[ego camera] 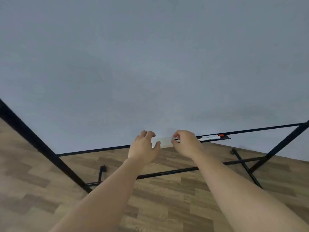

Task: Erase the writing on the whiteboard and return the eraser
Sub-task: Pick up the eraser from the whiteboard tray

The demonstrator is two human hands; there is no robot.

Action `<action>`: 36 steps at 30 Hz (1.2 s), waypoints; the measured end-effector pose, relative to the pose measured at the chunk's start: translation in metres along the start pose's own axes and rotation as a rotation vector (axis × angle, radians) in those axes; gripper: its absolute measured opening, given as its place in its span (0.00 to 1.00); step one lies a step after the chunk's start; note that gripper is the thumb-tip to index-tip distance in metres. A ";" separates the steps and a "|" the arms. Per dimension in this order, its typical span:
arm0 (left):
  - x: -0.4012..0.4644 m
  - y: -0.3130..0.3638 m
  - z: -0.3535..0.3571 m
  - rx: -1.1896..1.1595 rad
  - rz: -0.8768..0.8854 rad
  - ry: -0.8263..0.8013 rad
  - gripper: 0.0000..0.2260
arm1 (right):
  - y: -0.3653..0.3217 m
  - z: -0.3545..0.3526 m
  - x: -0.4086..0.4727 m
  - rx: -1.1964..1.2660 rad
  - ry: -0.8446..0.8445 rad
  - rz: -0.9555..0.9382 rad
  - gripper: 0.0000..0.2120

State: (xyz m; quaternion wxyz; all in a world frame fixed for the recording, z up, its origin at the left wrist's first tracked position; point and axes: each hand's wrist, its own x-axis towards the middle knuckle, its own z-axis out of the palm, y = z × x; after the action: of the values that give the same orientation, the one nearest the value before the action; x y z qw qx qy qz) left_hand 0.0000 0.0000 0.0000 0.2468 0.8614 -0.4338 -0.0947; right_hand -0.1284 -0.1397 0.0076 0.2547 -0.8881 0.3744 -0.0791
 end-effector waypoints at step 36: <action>0.062 -0.040 0.033 -0.132 -0.105 0.007 0.14 | 0.000 0.023 0.074 0.060 -0.118 -0.091 0.23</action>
State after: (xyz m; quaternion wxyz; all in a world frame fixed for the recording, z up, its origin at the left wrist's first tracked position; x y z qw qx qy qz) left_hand 0.0536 -0.0406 -0.0457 0.2992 0.8652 -0.3800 -0.1327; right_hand -0.0676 -0.1828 -0.0160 0.2990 -0.8993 0.3153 -0.0494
